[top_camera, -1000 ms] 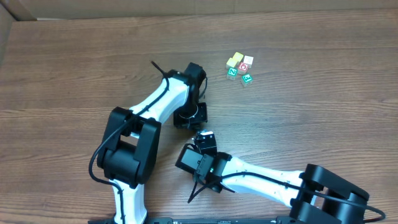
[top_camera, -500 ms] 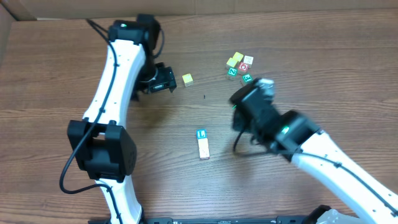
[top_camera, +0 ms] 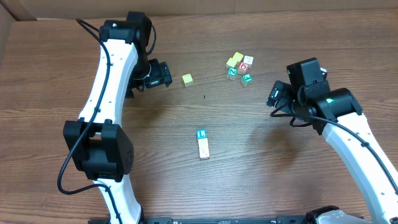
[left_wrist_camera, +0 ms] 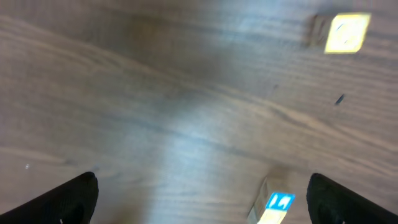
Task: Flip 3 blocks
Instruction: 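Open both grippers and lift them away from the blocks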
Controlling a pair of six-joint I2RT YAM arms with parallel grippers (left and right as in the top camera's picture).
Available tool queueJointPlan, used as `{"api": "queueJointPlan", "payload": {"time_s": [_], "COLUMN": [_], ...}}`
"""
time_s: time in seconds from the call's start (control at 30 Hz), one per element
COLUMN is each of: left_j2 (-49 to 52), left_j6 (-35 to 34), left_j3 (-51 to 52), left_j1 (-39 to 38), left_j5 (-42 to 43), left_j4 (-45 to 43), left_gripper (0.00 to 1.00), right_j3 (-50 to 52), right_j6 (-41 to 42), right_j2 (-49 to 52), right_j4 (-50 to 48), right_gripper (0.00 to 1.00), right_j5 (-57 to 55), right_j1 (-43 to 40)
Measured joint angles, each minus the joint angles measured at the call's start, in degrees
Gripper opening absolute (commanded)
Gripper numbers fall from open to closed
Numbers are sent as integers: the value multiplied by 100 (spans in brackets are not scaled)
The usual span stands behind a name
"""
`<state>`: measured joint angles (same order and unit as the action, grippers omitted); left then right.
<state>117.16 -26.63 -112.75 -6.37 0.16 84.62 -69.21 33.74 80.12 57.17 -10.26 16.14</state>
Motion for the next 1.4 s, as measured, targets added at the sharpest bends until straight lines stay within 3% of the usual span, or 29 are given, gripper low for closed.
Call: {"api": "queueJointPlan", "payload": {"time_s": [0.3,1.13,1.4], "left_j2": [0,0,0], "left_j6": [0,0,2], "left_j3": [0,0,0], "left_j1": [0,0,0], "left_j5": [0,0,-2], "left_j4": [-396,-409,-411], "left_gripper": [100,100,100], "right_j3": [0,0,20], "right_j6": [-50,-57,-57], "right_j2": [0,-42,-1416], "right_j4": [0,7,4], "right_gripper": [100,100,100], "right_j5": [85,105,107], "right_j1": [-39,-39,-42]}}
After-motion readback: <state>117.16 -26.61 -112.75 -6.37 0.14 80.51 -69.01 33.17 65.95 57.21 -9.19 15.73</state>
